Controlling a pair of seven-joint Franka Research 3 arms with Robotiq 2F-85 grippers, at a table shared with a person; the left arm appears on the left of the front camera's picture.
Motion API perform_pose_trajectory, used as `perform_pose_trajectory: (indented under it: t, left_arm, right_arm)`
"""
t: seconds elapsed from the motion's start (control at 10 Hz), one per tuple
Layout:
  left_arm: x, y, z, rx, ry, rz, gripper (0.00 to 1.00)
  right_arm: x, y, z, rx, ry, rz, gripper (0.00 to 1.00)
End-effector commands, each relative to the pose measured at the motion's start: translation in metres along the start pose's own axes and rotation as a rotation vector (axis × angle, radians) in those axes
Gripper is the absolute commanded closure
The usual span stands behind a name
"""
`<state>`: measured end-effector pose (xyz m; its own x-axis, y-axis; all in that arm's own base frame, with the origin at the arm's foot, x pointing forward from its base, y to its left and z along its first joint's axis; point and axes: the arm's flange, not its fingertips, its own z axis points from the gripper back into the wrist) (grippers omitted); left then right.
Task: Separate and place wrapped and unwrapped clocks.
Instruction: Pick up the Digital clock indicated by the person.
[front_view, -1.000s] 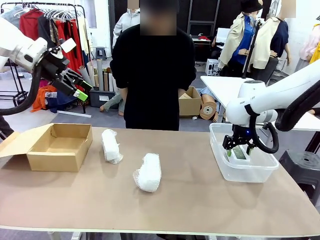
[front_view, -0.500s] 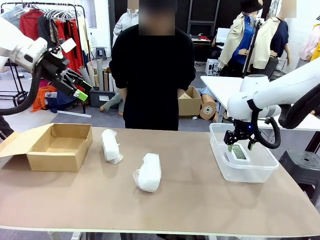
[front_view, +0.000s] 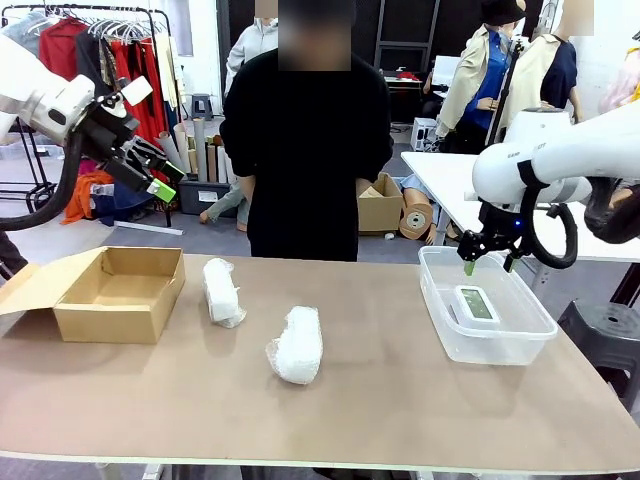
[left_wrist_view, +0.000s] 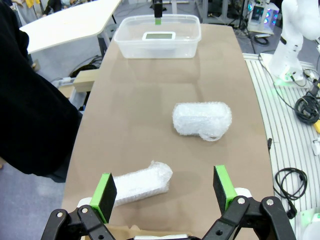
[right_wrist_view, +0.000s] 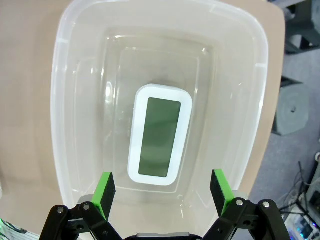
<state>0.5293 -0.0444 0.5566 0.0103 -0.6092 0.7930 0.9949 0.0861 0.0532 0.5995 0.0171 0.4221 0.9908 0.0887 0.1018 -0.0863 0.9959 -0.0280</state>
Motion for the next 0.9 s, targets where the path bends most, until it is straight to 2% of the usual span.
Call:
perform_pose_trajectory:
  t: [0.0, 0.6, 0.8]
  left_arm:
    - [0.002, -0.001, 0.002, 0.004, -0.002, -0.003, 0.0]
    - [0.002, -0.001, 0.002, 0.004, -0.002, -0.003, 0.0]
    - [0.002, -0.001, 0.002, 0.004, -0.002, -0.003, 0.0]
  right_arm:
    - [0.002, 0.002, -0.008, -0.015, 0.011, -0.019, 0.0]
    - [0.0, 0.0, -0.01, -0.001, 0.017, -0.003, 0.0]
    - [-0.006, 0.008, 0.018, 0.093, -0.004, 0.126, 0.0]
